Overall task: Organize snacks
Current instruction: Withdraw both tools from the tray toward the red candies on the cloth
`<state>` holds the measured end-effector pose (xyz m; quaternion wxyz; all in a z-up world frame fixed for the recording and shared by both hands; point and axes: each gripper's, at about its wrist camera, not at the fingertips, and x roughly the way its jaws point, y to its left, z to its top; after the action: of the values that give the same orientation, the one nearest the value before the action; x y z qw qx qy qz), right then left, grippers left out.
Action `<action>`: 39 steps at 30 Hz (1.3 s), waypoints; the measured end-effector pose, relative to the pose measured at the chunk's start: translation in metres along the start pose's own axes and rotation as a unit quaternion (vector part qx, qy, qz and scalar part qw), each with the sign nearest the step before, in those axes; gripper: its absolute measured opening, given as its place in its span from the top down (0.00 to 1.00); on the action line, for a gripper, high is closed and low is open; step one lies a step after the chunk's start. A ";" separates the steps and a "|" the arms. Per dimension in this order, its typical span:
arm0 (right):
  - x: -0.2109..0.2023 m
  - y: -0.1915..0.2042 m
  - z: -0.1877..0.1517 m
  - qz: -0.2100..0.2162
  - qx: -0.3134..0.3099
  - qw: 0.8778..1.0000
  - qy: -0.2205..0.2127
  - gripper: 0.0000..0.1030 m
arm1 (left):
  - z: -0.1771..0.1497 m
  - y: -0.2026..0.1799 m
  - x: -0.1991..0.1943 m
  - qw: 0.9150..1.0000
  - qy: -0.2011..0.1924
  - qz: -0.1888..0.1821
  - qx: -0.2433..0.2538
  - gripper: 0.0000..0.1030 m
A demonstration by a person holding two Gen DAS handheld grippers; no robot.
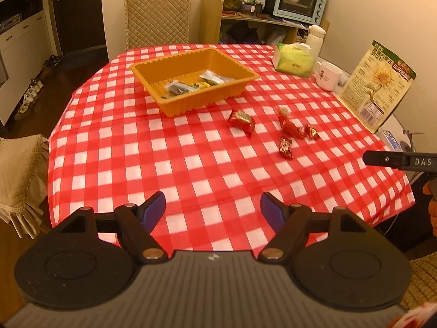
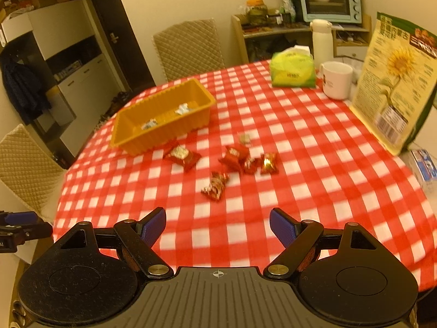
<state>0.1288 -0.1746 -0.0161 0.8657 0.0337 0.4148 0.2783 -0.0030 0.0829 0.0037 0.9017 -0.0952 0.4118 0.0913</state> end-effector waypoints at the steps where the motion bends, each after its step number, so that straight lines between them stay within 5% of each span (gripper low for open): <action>1: -0.001 0.000 -0.004 -0.001 0.001 1.000 0.003 0.20 | -0.002 0.000 -0.001 1.000 0.002 -0.002 0.000 0.27; 15: 0.000 0.006 -0.042 -0.011 0.008 0.999 0.045 0.20 | -0.025 0.000 0.003 1.000 0.024 -0.012 0.001 0.27; 39: 0.022 -0.034 -0.035 -0.035 0.018 0.997 0.064 0.20 | -0.008 -0.025 0.040 0.999 0.028 -0.017 0.003 0.29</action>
<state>0.1293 -0.1986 -0.0643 0.8456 0.0170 0.4757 0.2417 0.0228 0.0602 -0.0298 0.8914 -0.1025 0.4355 0.0718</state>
